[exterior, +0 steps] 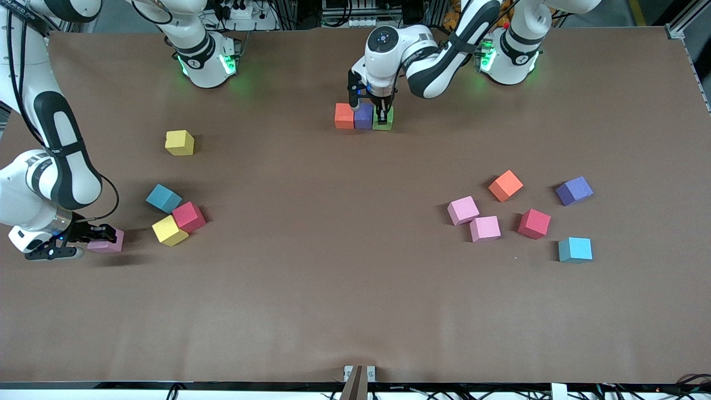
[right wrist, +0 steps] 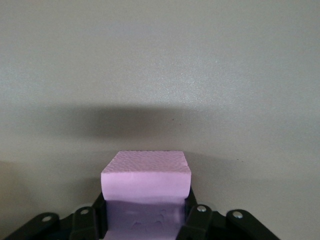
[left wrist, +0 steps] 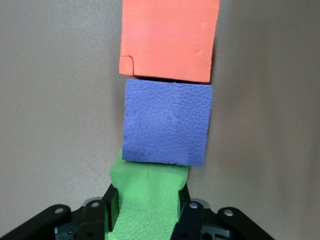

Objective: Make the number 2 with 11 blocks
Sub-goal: 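Lower and release the green cube with the left gripper while right grasps pink, then carry the pink cube toward the row with the right gripper while left reaches pink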

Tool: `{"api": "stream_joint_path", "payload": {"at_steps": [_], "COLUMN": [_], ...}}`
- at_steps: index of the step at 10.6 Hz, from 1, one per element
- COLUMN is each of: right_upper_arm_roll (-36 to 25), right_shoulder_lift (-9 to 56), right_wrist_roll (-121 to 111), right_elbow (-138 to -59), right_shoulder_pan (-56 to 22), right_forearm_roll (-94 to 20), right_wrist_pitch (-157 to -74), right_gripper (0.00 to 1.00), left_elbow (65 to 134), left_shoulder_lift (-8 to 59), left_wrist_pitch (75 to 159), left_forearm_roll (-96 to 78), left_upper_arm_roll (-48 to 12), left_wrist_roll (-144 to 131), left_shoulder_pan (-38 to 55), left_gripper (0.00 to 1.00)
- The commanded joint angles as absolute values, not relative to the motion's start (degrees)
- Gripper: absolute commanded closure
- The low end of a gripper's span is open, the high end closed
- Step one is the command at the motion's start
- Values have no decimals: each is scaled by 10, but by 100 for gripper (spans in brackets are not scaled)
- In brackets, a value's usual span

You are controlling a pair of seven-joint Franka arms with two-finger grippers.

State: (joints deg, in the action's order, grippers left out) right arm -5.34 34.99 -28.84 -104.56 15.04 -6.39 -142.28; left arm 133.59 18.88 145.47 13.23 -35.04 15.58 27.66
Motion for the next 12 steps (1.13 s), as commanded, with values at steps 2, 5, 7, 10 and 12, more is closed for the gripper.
{"api": "stream_joint_path", "payload": {"at_steps": [2,5,7,10,12], "right_upper_arm_roll": [-50,-48,-43,31,77], "right_shoulder_lift": [310,292,281,262,258], "right_wrist_roll": [-306,-302,-286,-212,-139], "right_elbow": [-988,-945,-945,-945,-944], "right_shoulder_pan": [135,99,63,55,48], "right_forearm_roll": [-76,-76,-77,-76,-76], "right_wrist_pitch": [-1293,-1228,-1227,-1198,-1199], "right_gripper": [67,67,66,65,65], "left_elbow": [1322,1322,1318,1245,1172], "left_shoulder_lift": [198,194,156,81,70], "left_wrist_pitch": [1455,1455,1409,1236,1115], "left_forearm_roll": [149,149,149,143,147], "left_upper_arm_roll": [-351,-351,-351,-350,-340], "left_wrist_roll": [140,140,139,139,150], "left_shoulder_pan": [276,275,271,242,178], "left_gripper": [0,0,0,0,0]}}
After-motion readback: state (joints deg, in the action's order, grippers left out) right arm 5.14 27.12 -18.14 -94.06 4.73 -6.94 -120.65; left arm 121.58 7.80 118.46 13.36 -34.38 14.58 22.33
